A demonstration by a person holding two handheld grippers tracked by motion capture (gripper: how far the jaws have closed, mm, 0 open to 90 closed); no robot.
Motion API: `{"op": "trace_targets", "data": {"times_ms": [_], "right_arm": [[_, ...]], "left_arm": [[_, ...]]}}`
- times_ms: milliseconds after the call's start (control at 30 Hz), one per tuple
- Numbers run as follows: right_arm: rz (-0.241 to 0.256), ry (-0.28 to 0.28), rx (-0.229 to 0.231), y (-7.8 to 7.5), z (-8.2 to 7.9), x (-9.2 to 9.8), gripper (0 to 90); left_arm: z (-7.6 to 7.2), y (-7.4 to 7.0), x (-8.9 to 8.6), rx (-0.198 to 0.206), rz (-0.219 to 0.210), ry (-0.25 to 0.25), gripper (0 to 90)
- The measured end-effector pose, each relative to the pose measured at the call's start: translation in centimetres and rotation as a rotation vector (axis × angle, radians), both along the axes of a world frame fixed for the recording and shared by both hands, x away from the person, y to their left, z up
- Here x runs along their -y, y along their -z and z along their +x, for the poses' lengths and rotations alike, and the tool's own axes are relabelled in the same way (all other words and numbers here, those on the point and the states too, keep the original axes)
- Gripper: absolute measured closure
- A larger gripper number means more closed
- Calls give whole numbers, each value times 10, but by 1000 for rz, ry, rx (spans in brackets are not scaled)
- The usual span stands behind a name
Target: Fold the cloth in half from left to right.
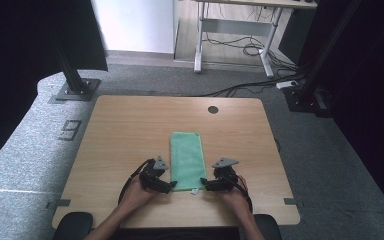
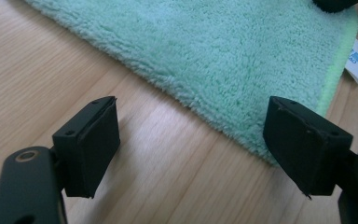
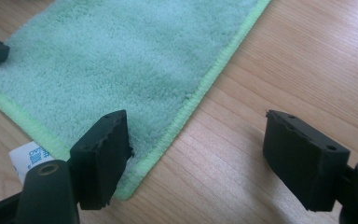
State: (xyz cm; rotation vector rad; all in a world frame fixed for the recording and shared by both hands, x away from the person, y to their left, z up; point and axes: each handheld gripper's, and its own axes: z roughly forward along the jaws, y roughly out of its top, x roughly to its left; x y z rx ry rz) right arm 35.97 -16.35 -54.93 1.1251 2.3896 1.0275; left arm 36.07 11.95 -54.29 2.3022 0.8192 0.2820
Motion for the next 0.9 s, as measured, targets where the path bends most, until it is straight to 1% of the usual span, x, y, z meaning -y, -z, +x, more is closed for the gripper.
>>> {"op": "trace_targets", "data": {"times_ms": [133, 200, 300, 467, 600, 700, 900], "right_arm": [[-3, -3, 1, 0, 1, -8, 206], [0, -6, 4, 0, 3, -12, 205], [5, -12, 8, 1, 8, -18, 197], [14, -13, 21, 3, 19, -27, 189], [16, -14, 26, 3, 30, -33, 182], [26, -14, 34, 4, 36, -36, 166], [28, -14, 34, 5, 38, -37, 154]], "left_arm": [[3, 1, -8, 11, 1, -26, 179], [5, 2, -13, 13, -11, -45, 180], [9, 3, -21, 19, -22, -65, 178], [16, 3, -29, 23, -23, -89, 164], [25, 4, -36, 27, -29, -104, 146], [30, 5, -40, 30, -38, -118, 142], [32, 5, -41, 28, -41, -111, 142]]}}
